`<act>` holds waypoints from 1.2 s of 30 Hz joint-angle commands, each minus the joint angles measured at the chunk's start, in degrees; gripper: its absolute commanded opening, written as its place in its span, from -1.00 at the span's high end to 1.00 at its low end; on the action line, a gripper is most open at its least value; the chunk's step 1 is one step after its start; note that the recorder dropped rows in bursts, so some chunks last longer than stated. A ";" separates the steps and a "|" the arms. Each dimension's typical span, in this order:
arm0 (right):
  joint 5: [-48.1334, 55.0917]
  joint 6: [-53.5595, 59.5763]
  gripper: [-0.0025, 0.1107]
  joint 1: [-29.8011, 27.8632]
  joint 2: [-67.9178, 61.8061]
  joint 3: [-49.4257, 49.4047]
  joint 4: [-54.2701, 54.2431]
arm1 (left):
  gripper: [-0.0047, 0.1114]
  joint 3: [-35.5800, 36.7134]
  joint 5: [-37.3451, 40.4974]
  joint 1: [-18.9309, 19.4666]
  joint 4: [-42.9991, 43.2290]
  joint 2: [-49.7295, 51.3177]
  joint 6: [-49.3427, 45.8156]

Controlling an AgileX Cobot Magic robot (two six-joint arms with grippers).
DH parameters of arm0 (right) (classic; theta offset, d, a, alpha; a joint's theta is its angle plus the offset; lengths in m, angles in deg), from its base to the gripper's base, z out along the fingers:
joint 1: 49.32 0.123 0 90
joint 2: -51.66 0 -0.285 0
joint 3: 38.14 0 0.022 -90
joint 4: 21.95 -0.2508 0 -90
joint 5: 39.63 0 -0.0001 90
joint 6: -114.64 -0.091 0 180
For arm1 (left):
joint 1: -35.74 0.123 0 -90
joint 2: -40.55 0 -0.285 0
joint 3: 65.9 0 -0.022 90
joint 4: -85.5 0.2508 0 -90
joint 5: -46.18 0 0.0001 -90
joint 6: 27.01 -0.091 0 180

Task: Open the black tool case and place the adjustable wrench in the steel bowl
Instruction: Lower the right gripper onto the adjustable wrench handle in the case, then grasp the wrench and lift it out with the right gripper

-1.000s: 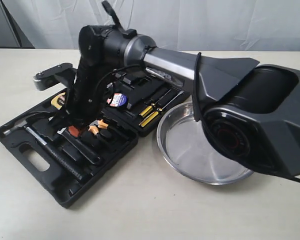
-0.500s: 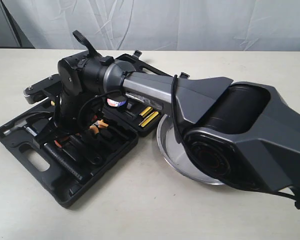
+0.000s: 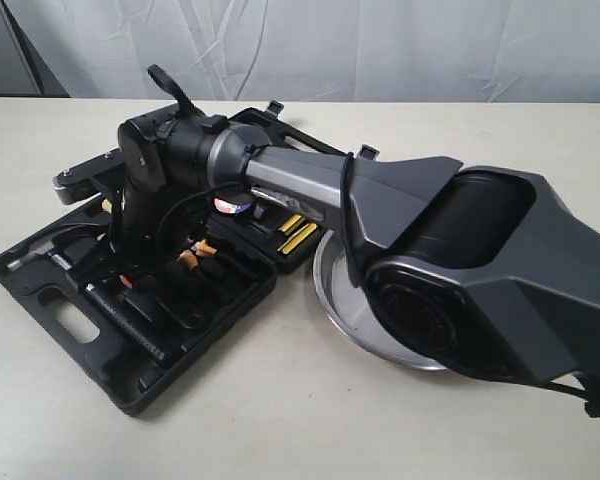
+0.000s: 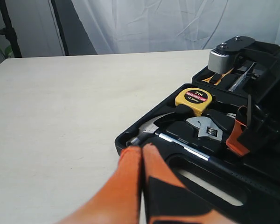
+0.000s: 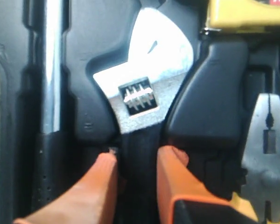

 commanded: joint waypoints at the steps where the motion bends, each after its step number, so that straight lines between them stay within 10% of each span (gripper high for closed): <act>1: 1.67 0.38 0.96 -0.07 -0.36 2.10 0.30 | 0.92 0.14 -0.41 -0.10 -0.05 -0.21 0.06; 20: 4.52 0.38 0.96 -0.07 4.38 6.99 4.52 | 0.92 0.14 -0.41 -0.10 -0.05 -0.21 0.06; 27: 13.87 -7.66 0.96 -0.95 7.74 6.33 21.61 | 0.92 0.14 -0.41 -0.10 -0.05 -0.21 0.06; 36: 9.86 -9.26 0.96 -9.38 20.91 -13.20 20.65 | 0.92 0.14 -0.41 -0.10 -0.05 -0.21 0.06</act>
